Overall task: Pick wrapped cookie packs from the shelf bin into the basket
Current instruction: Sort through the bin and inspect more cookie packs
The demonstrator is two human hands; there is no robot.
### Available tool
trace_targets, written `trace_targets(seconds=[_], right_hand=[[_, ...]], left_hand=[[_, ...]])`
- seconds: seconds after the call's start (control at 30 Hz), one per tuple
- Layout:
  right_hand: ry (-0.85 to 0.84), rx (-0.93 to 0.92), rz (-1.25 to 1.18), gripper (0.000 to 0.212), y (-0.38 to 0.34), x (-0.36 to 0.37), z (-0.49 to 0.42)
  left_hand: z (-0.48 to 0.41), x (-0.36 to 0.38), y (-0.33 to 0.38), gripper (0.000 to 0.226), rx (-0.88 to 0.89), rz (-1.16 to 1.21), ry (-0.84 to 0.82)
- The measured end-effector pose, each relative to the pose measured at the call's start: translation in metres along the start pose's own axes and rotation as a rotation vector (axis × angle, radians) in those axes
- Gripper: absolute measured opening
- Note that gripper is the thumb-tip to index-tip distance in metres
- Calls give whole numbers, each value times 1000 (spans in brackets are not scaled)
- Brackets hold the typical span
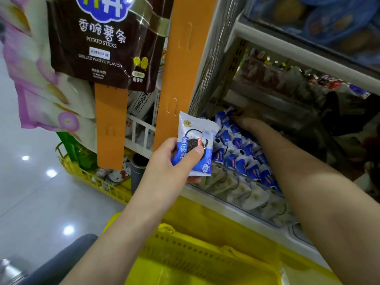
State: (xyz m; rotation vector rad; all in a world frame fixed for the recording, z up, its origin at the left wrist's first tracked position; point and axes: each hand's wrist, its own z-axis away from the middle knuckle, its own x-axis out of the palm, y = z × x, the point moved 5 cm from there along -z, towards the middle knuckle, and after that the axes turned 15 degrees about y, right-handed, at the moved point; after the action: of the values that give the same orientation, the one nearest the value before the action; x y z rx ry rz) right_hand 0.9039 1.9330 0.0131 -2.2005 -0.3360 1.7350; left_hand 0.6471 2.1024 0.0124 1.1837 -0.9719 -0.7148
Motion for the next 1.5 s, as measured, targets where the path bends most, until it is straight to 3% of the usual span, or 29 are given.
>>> trace_targets(seconds=[0.13,0.27,0.37,0.47,0.63,0.77,0.87,0.97,1.13,1.27,1.4,1.5], right_hand=[[191,-50,-114,32,-6,-15,13],[456,-219,-202,36,-16,-56,43],[511,-330,-300,32,-23,-82,76],[456,-258,-479,21,-23,-100,112],[198,-60,-713,10,-12,-104,174],[41,-68,-662,18,-12,-96,216],[-29,-25,-707,9,-14,-89,238],[-144,68,-770,26,-15,-85,249],[-69,-142,-596,43,-20,-107,242],[-200,-334,-442,39,-36,-111,238],[-268,-259,-575,20,-37,-111,232],[-215,-144,-682,18,-29,-114,228]], left_hand=[[1,2,-1,12,-4,12,-6],[6,6,-8,20,-43,9,-31],[12,8,-14,20,-67,20,-42],[18,6,-16,27,-50,44,-28],[26,4,-15,28,-78,144,1],[37,9,-14,37,-82,199,-90],[46,15,-17,46,-140,248,-171],[48,15,-19,44,-191,288,-196],[51,11,-14,43,-140,51,-305],[54,14,-15,27,-107,-154,-363],[53,12,-17,33,-151,-126,-350],[46,4,-16,46,-155,-76,-212]])
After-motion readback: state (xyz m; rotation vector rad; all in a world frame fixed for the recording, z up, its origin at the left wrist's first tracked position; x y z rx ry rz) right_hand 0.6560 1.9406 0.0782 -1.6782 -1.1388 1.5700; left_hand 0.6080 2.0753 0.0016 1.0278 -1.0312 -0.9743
